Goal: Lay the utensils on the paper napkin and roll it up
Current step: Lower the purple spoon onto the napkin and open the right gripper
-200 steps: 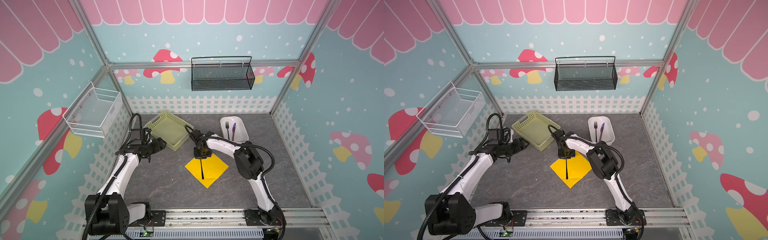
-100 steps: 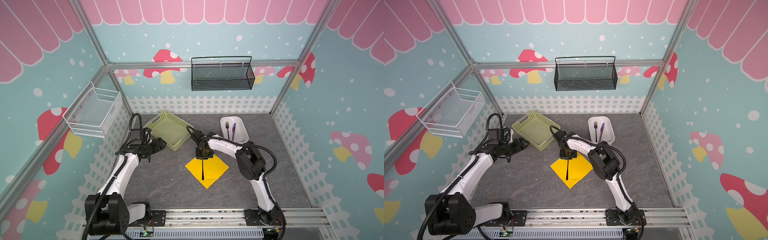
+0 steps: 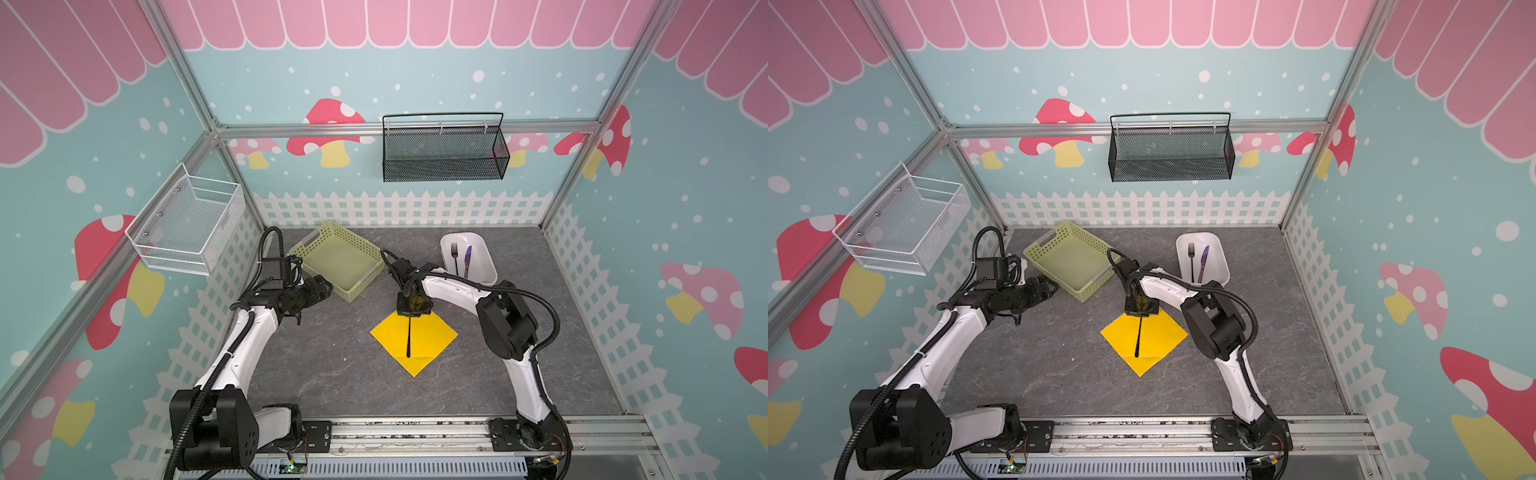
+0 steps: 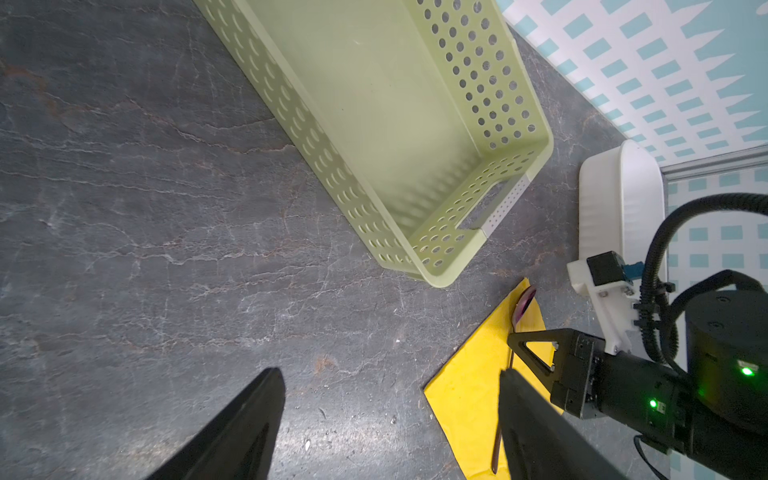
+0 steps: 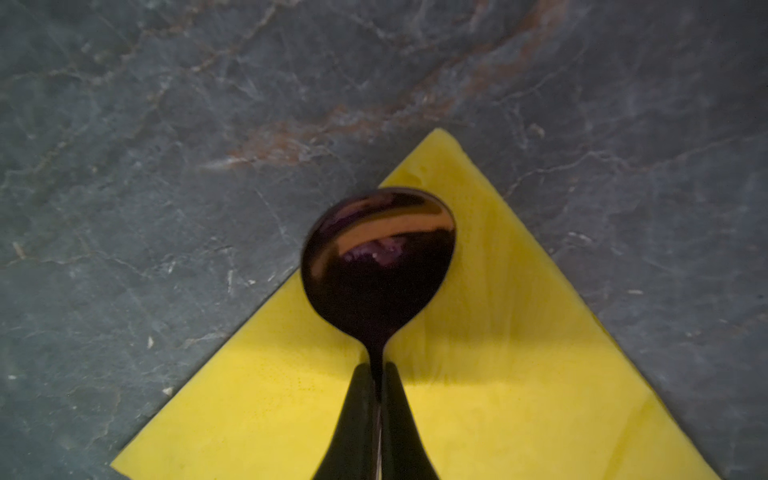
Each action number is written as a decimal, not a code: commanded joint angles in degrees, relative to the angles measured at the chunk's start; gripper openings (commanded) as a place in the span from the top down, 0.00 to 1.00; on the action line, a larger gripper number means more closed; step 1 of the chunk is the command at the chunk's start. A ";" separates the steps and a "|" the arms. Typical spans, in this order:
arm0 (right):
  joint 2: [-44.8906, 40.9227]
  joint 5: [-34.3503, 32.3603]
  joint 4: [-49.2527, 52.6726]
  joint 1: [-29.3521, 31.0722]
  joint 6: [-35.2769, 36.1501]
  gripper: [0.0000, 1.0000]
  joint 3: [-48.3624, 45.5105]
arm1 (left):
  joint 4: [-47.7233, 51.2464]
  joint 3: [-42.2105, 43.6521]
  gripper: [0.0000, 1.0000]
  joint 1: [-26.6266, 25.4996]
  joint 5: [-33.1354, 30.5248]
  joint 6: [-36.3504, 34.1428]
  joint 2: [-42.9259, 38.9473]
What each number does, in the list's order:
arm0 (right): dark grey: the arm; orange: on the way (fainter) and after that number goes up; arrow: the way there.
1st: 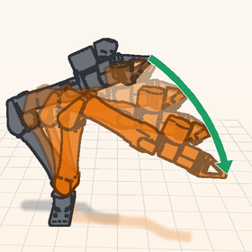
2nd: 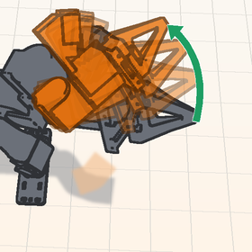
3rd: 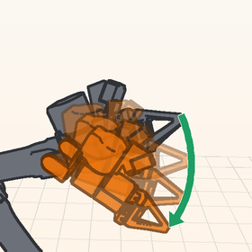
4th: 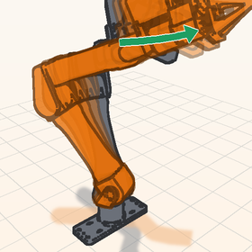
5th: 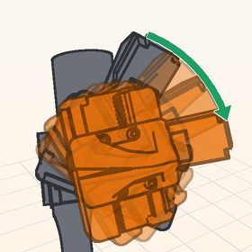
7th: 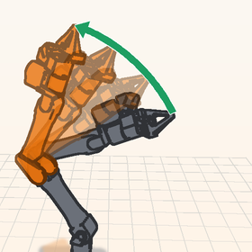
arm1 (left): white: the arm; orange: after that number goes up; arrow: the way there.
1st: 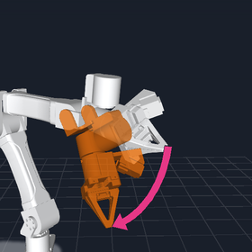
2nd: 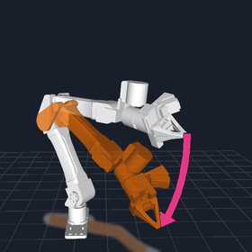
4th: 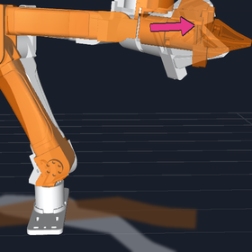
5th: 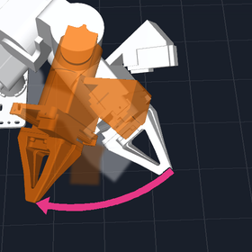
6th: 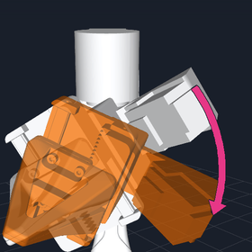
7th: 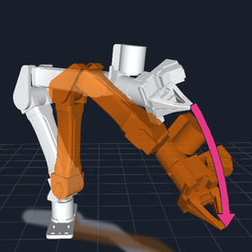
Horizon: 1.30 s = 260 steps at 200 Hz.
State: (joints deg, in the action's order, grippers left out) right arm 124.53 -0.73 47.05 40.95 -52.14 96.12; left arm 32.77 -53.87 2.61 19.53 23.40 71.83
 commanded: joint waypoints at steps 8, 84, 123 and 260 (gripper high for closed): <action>-0.41 0.69 -0.11 -0.12 -0.68 0.93 1.09 | 0.62 0.26 0.18 0.54 -0.59 -0.37 -0.49; 0.93 1.79 -1.02 -0.17 0.14 0.93 1.45 | 0.67 0.25 0.18 0.49 -0.65 -0.37 -0.29; 1.68 2.13 -0.95 -0.12 0.28 0.92 1.61 | 0.58 0.25 0.18 0.62 -0.72 -0.38 -0.29; -3.47 -0.87 0.24 -0.21 1.09 0.75 2.82 | 0.46 0.25 0.18 1.32 -0.90 -0.45 -0.21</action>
State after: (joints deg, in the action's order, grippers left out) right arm 125.14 1.17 45.78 40.91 -51.18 97.21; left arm 32.77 -53.87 3.27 19.09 23.40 71.83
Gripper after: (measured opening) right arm 0.241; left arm 0.823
